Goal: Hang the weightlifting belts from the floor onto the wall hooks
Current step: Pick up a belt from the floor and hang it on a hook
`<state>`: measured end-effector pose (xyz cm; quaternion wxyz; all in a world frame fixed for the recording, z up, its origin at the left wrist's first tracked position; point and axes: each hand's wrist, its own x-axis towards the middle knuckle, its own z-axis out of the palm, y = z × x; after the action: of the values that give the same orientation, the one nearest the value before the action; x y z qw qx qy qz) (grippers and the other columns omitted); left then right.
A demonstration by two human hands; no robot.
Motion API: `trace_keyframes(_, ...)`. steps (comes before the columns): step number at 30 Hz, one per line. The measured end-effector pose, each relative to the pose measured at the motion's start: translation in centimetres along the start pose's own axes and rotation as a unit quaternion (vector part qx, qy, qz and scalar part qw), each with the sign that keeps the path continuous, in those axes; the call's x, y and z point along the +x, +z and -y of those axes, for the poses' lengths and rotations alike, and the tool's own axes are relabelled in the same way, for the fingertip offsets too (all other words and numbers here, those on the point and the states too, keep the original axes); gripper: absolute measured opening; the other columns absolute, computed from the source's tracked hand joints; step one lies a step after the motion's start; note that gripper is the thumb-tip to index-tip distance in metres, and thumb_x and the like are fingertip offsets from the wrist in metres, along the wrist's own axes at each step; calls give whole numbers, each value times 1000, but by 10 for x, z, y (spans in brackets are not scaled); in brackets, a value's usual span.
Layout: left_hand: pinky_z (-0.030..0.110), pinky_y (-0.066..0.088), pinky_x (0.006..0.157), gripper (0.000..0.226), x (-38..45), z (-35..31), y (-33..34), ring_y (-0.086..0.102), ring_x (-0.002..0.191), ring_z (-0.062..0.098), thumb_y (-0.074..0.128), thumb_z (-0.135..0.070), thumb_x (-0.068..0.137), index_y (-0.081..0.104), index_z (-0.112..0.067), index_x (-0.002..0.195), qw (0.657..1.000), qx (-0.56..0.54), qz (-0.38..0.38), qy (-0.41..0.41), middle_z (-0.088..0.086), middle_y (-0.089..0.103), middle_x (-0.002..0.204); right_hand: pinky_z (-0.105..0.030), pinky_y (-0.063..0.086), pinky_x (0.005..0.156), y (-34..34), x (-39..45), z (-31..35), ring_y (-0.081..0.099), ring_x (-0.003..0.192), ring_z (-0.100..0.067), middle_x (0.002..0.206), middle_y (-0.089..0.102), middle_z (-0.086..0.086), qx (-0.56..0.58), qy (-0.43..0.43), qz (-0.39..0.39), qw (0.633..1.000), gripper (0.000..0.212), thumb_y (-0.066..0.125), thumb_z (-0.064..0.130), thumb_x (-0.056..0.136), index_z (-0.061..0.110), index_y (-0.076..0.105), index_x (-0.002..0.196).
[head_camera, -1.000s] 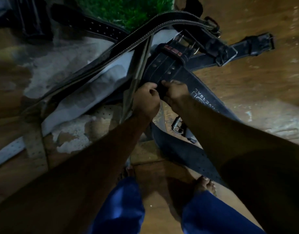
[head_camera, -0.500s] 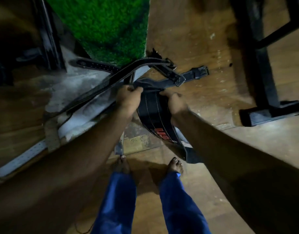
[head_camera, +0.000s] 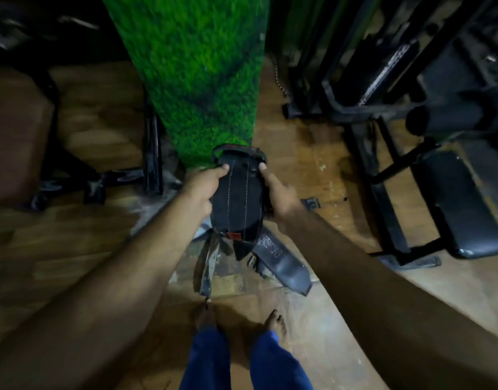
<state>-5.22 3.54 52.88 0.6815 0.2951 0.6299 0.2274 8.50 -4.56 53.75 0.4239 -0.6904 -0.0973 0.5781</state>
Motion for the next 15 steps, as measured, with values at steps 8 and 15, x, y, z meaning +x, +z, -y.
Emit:
trace_keyframes(8, 54, 54, 100, 17, -140, -75, -10, 70, 103, 31, 74, -27, 90, 65, -16, 98, 976, -12, -21, 216, 13, 75, 107, -80, 43, 91, 15, -79, 99, 67, 104, -52, 123, 62, -37, -9, -124, 113, 986, 61, 94, 45, 61, 17, 59, 102)
trace_keyframes(15, 30, 58, 76, 12, -236, -179, -7, 71, 87, 18, 58, -26, 103, 67, -17, 102, 919, 16, -28, 392, 7, 78, 102, -45, 57, 94, 28, -177, 201, 68, 100, -32, 121, 68, -28, 41, -338, 235, 911, 30, 58, 9, 100, -9, 60, 124)
